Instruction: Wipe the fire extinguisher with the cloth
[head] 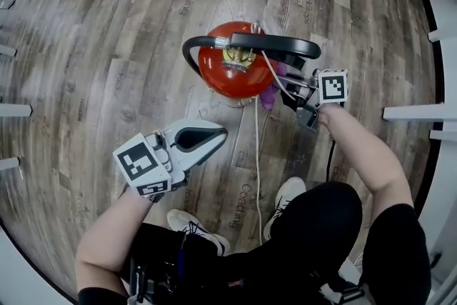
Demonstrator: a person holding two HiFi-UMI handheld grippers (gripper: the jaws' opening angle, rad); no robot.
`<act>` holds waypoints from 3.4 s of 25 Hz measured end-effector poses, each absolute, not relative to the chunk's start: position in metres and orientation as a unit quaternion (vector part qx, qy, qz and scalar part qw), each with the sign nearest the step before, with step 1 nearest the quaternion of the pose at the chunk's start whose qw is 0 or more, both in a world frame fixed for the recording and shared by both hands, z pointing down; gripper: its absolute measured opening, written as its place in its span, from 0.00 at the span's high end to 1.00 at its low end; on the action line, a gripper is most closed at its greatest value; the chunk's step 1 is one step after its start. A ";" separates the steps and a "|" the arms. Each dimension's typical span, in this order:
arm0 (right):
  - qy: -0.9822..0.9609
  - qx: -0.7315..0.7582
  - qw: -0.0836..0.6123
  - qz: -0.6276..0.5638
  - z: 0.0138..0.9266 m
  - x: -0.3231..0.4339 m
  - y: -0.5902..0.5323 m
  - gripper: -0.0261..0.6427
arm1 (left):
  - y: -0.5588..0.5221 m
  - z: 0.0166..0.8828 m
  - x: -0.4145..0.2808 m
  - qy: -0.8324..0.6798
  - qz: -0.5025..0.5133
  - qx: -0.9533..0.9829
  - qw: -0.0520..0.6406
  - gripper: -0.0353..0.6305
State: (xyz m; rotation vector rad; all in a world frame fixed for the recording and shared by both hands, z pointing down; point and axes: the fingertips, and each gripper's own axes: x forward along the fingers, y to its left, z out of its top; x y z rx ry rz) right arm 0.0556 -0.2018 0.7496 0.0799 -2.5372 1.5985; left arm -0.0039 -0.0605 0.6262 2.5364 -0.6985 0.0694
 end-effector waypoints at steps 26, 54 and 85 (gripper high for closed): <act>-0.952 -0.149 0.155 0.218 0.524 0.018 -0.054 0.86 | -0.081 0.520 0.016 -0.195 -0.204 0.900 0.332 0.49; -0.989 0.006 0.147 0.028 0.427 0.071 -0.098 0.94 | -0.227 0.501 -0.095 -0.135 0.128 0.932 0.311 0.77; -0.942 0.183 0.121 0.253 0.556 0.133 -0.208 0.96 | -0.258 0.832 -0.025 -0.110 0.139 0.811 0.557 0.78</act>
